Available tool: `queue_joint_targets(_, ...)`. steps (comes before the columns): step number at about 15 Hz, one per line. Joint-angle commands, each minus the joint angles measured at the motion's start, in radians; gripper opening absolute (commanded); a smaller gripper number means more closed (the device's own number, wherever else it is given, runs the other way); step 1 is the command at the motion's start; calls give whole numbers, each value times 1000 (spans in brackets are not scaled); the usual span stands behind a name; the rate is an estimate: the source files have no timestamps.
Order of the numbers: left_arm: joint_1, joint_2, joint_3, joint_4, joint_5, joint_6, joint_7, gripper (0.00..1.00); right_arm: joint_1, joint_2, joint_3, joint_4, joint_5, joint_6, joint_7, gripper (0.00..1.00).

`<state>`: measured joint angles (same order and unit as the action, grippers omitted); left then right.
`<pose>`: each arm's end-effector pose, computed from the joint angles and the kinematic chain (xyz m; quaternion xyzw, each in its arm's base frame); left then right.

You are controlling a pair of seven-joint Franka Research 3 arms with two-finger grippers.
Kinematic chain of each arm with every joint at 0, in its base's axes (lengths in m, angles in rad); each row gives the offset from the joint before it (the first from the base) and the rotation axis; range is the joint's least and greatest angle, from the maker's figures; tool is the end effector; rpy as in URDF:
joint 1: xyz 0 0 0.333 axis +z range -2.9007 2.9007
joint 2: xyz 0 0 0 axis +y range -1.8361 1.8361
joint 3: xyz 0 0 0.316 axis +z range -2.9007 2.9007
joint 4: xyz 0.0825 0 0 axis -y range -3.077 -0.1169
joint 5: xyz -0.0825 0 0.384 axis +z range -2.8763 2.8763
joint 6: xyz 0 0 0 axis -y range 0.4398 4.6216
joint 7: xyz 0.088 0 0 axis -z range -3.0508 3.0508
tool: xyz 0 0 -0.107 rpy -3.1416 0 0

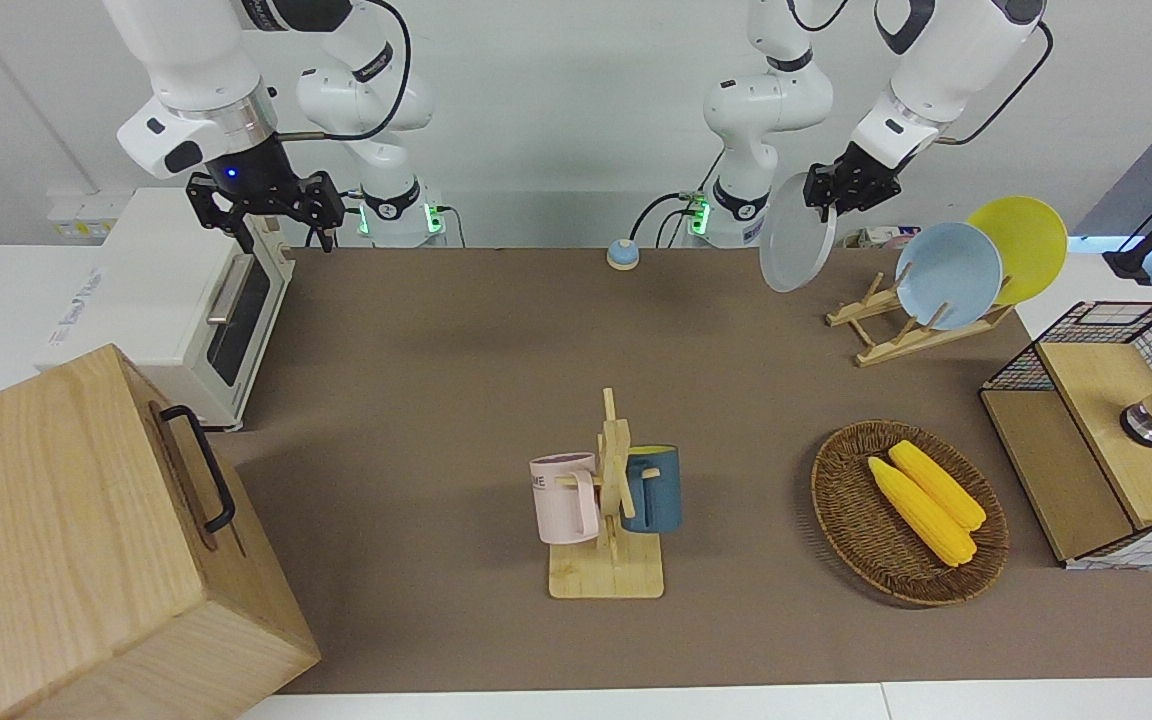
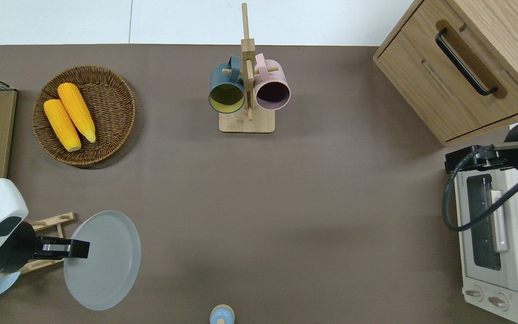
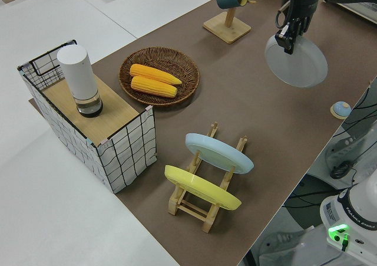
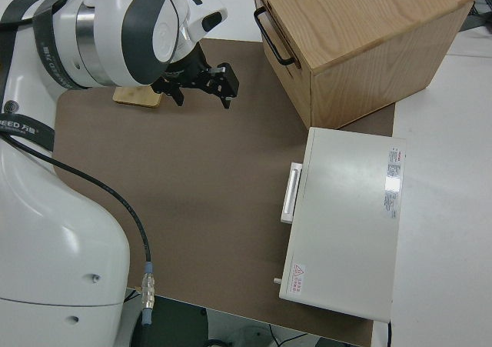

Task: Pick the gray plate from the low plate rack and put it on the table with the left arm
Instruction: 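Lift the gray plate out of the rack with the left gripper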

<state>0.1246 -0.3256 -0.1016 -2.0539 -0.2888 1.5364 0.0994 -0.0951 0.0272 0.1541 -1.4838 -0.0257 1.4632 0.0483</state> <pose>0.4372 -0.0264 0.5609 0.9869 -0.0246 -0.0871 0.1335 0.5514 0.0283 0.6411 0.9997 0.0043 -0.0231 0.0120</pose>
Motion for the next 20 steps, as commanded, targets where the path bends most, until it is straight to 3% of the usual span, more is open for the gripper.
queue_joint_targets(1, 23, 33, 8, -31, -78, 10, 77, 0, 5, 2, -4, 5, 3, -6, 4, 983)
queue_joint_targets(6, 75, 74, 31, -106, -127, 57, 234, 0, 5, 2, -4, 5, 3, -6, 4, 983)
queue_joint_targets(9, 139, 74, 63, -185, -220, 77, 374, 0, 5, 2, -4, 5, 3, -6, 4, 983)
queue_joint_targets(14, 239, 86, 65, -308, -319, 128, 580, 0, 5, 2, -4, 5, 3, -6, 4, 983)
queue_joint_targets(20, 239, 86, 65, -374, -351, 195, 634, 0, 5, 2, -4, 5, 3, -6, 4, 983)
